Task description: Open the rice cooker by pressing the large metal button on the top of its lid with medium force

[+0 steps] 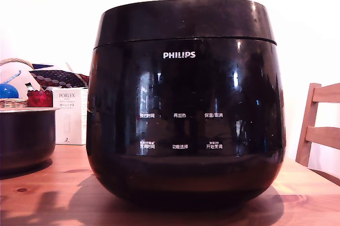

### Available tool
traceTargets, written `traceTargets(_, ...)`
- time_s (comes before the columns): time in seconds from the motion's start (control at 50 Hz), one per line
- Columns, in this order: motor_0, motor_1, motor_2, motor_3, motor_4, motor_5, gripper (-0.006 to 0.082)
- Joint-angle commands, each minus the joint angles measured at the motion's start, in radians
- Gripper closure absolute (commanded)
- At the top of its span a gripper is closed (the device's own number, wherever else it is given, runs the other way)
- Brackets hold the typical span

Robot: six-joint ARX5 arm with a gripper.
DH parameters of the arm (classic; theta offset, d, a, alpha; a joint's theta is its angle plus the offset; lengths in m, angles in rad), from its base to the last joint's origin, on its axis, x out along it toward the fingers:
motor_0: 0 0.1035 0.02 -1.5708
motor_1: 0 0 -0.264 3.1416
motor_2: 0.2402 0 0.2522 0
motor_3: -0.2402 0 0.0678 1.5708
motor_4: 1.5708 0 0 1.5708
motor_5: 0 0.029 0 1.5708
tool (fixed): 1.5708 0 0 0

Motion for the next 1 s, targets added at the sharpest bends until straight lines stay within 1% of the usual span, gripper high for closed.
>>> traceTargets(0.0,-0.008,0.034,0.023,-0.010,0.000,0.005,0.0791)
traceTargets(0.1,-0.014,0.071,0.050,-0.042,0.000,0.009,0.0791)
traceTargets(0.2,-0.022,0.092,0.079,-0.094,-0.006,0.037,0.0791)
traceTargets(0.32,-0.032,0.096,0.101,-0.160,-0.047,0.085,0.0791)
traceTargets(0.38,-0.032,0.096,0.109,-0.188,-0.060,0.090,0.0791)
traceTargets(0.58,-0.034,0.096,0.111,-0.264,-0.079,0.134,0.0791)
traceTargets(0.7,-0.036,0.096,0.111,-0.298,-0.083,0.141,0.0791)
traceTargets(0.78,-0.036,0.096,0.110,-0.318,-0.106,0.162,0.0791)
traceTargets(0.98,-0.043,0.096,0.110,-0.361,-0.105,0.188,0.0791)
